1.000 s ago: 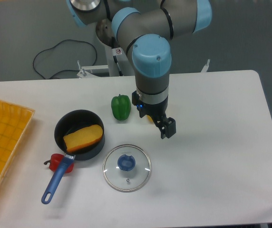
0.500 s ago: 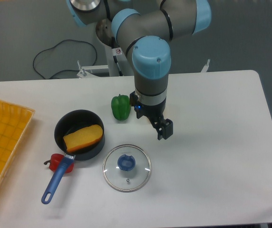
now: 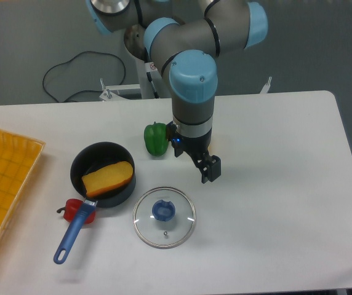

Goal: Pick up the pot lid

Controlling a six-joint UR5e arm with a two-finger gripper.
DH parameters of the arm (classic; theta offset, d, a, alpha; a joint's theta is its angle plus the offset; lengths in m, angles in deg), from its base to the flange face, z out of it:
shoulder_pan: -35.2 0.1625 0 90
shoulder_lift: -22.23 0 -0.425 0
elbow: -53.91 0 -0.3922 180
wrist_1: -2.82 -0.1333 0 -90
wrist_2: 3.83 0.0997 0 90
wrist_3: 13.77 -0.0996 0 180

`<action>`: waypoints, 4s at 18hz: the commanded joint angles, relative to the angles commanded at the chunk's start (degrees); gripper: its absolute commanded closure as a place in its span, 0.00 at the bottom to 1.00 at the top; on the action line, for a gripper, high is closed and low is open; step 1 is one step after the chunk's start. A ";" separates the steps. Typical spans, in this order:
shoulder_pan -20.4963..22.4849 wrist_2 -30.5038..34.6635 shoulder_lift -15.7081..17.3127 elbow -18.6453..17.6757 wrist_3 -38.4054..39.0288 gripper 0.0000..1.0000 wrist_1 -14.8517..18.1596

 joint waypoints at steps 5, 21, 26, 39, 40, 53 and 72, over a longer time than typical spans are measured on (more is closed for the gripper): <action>0.00 0.18 -0.09 0.00 -0.09 0.00 0.35; -0.96 0.61 -4.04 -0.26 -0.09 0.00 0.62; -1.85 0.35 -5.01 -0.18 5.53 0.00 0.35; -4.04 -0.70 -8.96 0.44 27.85 0.00 -2.54; -4.04 -0.88 -9.22 0.44 28.30 0.00 -2.72; -5.10 -2.02 -12.30 1.49 38.67 0.00 -4.92; -6.94 1.58 -16.43 2.73 38.85 0.00 -5.98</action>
